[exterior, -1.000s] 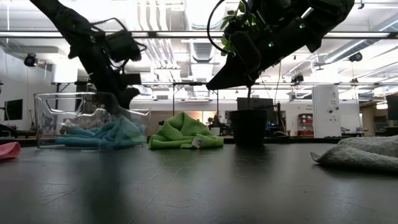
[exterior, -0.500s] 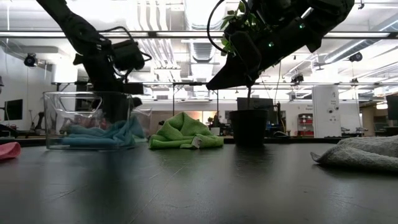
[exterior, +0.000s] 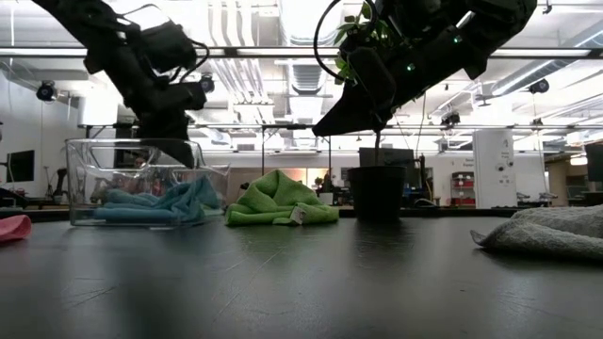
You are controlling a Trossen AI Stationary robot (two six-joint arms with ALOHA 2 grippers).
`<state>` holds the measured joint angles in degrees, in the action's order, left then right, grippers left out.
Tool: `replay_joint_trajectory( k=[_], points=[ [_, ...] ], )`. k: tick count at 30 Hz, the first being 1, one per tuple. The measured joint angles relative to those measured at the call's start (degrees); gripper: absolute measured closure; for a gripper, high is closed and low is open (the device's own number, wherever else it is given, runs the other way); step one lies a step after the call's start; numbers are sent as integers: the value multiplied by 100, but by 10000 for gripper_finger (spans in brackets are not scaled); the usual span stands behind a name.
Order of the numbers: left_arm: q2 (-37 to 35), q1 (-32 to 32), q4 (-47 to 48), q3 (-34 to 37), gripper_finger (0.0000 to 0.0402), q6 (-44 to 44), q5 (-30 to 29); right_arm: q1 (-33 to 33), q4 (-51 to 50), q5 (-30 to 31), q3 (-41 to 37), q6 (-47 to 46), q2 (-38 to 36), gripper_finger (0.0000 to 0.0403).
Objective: Fold microfiber towels
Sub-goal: Put the folded blue microfiber towel into the bin
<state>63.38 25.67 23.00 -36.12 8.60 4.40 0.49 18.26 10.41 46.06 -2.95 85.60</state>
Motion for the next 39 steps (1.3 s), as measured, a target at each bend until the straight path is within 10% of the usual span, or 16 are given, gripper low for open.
replay_joint_trajectory(
  k=[22,28,39],
  points=[
    [668,-153,-126,-29,402,-360,194,0,2,0,0,102,0,359],
    [347,-97,131,-179,402,-1077,-964,0,1,1,0,101,0,359],
    [1086,153,-261,-72,402,-1302,-1031,0,2,0,0,132,0,359]
  ],
)
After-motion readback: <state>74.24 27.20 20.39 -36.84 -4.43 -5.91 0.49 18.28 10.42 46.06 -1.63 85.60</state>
